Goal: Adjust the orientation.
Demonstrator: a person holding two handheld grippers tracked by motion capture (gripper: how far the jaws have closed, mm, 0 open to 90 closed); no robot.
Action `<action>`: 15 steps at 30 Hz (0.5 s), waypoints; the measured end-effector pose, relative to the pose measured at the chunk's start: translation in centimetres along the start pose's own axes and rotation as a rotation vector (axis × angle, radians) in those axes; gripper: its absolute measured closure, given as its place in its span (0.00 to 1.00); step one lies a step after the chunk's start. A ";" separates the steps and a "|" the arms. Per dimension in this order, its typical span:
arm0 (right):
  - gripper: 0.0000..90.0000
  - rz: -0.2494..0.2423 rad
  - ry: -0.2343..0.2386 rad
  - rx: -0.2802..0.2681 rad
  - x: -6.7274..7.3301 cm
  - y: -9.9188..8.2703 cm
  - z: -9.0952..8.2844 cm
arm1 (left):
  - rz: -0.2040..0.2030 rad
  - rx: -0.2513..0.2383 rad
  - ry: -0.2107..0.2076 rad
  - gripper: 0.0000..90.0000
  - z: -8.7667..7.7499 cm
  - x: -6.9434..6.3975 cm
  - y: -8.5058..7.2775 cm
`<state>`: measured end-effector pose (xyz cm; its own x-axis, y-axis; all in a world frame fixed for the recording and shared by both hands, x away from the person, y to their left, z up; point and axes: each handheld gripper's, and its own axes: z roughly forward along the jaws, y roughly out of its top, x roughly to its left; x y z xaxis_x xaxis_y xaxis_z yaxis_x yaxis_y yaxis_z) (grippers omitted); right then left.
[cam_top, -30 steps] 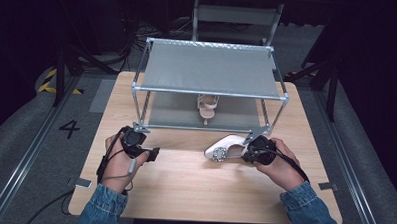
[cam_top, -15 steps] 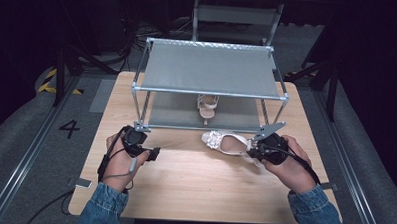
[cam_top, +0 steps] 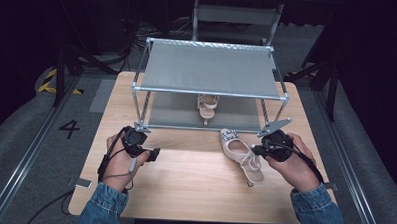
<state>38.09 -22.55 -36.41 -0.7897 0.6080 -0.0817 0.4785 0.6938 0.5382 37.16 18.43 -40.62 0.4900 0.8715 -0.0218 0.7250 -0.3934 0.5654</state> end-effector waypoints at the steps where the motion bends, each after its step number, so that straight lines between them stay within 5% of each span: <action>1: 1.00 0.005 0.000 0.000 -0.1 0.0 -0.1 | 0.004 0.001 0.003 0.32 0.0 0.0 0.0; 4: 0.99 0.010 0.008 -0.007 0.0 0.0 -0.2 | 0.004 0.002 -0.001 0.32 0.0 0.0 0.0; 8: 0.95 0.053 0.076 -0.014 0.2 0.0 -0.1 | 0.003 -0.001 0.000 0.32 0.0 0.1 0.1; 9: 0.89 0.071 0.116 -0.012 0.3 0.0 0.0 | 0.003 0.000 0.001 0.32 0.0 0.1 0.0; 15: 0.68 0.068 0.139 0.002 1.2 0.2 1.0 | 0.009 -0.001 -0.004 0.31 0.2 0.0 0.1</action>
<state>37.67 -21.29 -37.23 -0.8008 0.5946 0.0717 0.5333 0.6535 0.5372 37.33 18.32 -40.67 0.4985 0.8667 -0.0194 0.7197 -0.4014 0.5665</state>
